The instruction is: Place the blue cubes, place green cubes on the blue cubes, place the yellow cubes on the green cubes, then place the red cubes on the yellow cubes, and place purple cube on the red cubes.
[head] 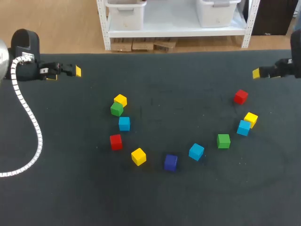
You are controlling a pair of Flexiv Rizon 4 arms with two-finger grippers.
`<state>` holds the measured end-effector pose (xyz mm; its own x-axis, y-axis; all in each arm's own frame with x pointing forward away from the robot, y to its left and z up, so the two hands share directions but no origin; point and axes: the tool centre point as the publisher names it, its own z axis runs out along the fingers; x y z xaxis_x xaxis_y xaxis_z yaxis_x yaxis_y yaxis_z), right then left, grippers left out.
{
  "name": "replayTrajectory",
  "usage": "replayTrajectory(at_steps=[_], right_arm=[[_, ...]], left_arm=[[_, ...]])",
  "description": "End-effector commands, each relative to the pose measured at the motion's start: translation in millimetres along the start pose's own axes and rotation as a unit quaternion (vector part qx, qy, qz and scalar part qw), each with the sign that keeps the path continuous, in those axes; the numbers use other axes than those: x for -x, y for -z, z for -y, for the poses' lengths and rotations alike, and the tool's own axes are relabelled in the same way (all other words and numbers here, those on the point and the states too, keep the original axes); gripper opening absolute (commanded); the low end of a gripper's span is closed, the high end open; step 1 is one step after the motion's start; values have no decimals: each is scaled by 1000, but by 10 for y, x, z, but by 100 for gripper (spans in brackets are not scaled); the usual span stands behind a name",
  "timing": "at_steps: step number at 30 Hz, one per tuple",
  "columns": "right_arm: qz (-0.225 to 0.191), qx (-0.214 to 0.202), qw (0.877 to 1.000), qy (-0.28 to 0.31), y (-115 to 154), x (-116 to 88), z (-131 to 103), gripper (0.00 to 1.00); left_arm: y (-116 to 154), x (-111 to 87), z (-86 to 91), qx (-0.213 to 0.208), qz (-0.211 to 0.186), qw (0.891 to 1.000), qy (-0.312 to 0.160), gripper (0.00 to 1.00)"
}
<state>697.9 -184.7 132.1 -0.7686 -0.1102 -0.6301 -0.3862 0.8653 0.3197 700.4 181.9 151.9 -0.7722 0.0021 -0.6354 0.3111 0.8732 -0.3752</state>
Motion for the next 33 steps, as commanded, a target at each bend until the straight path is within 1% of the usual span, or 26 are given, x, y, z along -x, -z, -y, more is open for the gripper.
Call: replayTrajectory(at_steps=[1,4,6,11,17,21,23,25,27,29,33], right_arm=[[-20,-32,999,20,85,-8,-91,100],[-39,-42,997,57,108,-39,-167,100],[-61,-46,993,88,124,-84,-241,100],[-111,-51,983,134,160,-237,-334,100],[-156,-64,970,173,170,-435,-303,100],[-181,-67,964,185,140,-554,-281,100],[-197,-66,957,200,111,-621,-289,100],[-214,-70,953,204,80,-681,-308,100],[-229,-72,945,220,48,-742,-348,100],[-240,-66,941,228,33,-795,-391,100],[-260,-66,930,250,4,-870,-378,100]], left_arm=[[0,-13,-25,-6,3,1000,-1,100],[0,-13,-25,-6,3,1000,-1,100],[0,-13,-25,-6,3,1000,-1,100],[0,-13,-25,-6,3,1000,-1,100],[0,-13,-25,-6,3,1000,-1,100],[0,-13,-25,-6,3,1000,-1,100],[0,-13,-25,-6,3,1000,-1,100],[0,-13,-25,-6,3,1000,-1,100],[0,-13,-25,-6,3,1000,-1,100],[0,-13,-25,-6,3,1000,-1,100],[0,-13,-25,-6,3,1000,-1,100]])
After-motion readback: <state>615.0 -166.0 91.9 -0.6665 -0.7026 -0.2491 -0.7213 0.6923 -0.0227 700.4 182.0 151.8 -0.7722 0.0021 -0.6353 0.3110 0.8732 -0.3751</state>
